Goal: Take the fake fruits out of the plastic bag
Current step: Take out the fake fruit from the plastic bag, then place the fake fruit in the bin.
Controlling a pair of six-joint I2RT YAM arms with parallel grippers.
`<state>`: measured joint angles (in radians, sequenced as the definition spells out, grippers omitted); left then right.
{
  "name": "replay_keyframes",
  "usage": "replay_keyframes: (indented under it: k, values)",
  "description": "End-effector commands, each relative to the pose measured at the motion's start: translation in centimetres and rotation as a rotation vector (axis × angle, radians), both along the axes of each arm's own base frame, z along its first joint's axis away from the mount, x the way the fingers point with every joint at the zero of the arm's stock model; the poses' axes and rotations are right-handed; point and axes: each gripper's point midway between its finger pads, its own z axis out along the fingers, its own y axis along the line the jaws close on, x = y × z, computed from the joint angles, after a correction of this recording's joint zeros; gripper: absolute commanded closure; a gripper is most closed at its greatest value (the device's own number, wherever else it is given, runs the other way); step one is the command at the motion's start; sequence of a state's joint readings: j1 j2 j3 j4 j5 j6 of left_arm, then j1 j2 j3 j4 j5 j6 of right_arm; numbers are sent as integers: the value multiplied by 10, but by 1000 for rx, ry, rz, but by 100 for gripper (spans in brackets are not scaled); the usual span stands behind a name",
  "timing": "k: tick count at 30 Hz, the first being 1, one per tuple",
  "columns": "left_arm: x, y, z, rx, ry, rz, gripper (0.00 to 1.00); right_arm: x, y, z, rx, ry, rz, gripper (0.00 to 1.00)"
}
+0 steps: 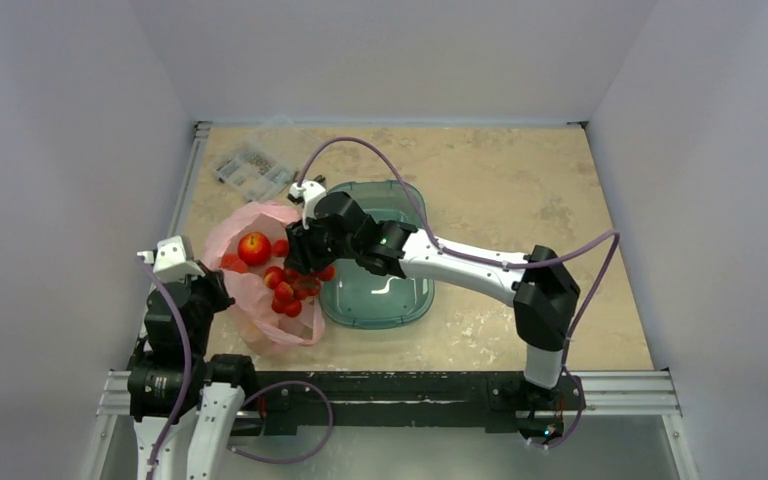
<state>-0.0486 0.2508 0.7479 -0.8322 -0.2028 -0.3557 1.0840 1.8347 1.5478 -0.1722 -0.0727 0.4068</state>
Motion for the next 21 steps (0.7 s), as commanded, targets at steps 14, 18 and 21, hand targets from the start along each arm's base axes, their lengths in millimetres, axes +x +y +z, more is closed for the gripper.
replay_keyframes:
  k: [14,18,21]
  values:
    - [6,15,-4,23,57,89,100,33,-96,161,206,-367,-270,100]
    - [7,14,-5,22,64,83,100,65,-125,147,112,-433,-404,100]
    - [7,13,-5,22,65,81,100,86,-135,129,67,-446,-459,100]
